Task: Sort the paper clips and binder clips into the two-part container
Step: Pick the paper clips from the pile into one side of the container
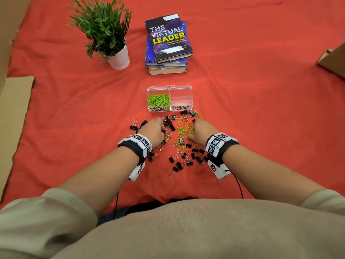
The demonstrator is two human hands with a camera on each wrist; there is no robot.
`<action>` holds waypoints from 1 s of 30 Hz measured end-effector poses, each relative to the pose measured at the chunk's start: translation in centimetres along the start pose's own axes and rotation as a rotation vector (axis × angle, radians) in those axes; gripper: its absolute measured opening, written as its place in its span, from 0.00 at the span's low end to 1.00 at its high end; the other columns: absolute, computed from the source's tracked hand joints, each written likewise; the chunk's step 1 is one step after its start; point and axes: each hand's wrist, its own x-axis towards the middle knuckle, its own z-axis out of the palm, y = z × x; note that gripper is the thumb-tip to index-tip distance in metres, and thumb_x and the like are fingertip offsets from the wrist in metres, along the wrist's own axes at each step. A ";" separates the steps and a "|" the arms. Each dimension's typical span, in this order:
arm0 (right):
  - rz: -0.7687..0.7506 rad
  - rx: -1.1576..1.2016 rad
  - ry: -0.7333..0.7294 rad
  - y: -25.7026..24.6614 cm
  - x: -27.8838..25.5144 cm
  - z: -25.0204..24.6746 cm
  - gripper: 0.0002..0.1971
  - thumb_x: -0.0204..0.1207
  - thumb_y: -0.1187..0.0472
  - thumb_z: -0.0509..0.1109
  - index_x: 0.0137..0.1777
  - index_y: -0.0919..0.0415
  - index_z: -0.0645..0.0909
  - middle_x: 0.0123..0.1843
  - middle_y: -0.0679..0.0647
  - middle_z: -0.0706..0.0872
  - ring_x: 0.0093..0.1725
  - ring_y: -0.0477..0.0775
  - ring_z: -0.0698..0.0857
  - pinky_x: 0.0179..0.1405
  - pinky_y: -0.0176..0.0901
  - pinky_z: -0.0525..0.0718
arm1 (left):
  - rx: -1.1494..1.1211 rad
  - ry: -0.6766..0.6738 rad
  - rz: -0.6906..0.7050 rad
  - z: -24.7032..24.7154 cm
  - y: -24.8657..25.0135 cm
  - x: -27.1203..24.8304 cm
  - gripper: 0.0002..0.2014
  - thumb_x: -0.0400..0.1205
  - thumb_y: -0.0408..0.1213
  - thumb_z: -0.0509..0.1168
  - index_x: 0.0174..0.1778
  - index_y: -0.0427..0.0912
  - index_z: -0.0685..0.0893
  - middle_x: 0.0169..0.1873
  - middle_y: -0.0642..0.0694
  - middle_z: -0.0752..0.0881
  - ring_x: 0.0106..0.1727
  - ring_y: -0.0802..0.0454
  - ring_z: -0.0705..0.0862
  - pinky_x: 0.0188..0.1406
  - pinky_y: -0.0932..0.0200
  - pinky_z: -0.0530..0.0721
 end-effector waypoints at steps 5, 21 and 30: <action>-0.010 -0.003 -0.065 0.0 -0.2 1.0 0.22 0.81 0.52 0.65 0.66 0.69 0.70 0.63 0.65 0.81 0.60 0.63 0.82 0.57 0.51 0.81 | 0.008 0.045 0.040 0.3 1.6 -0.1 0.07 0.80 0.40 0.60 0.50 0.42 0.77 0.52 0.42 0.81 0.48 0.44 0.81 0.48 0.50 0.81; -0.060 0.412 -0.096 2.2 -0.4 -2.8 0.11 0.83 0.55 0.60 0.41 0.59 0.75 0.31 0.50 0.77 0.29 0.49 0.73 0.26 0.39 0.71 | 0.220 -0.003 0.037 2.6 5.8 1.6 0.15 0.83 0.33 0.60 0.65 0.32 0.74 0.61 0.35 0.79 0.60 0.36 0.82 0.53 0.44 0.81; -0.082 0.826 -0.127 -2.4 3.6 -8.5 0.11 0.79 0.61 0.64 0.35 0.58 0.79 0.34 0.55 0.84 0.24 0.48 0.71 0.26 0.39 0.70 | 0.163 -0.080 0.066 2.0 4.2 1.4 0.18 0.82 0.36 0.60 0.65 0.31 0.73 0.62 0.35 0.76 0.62 0.35 0.80 0.58 0.45 0.78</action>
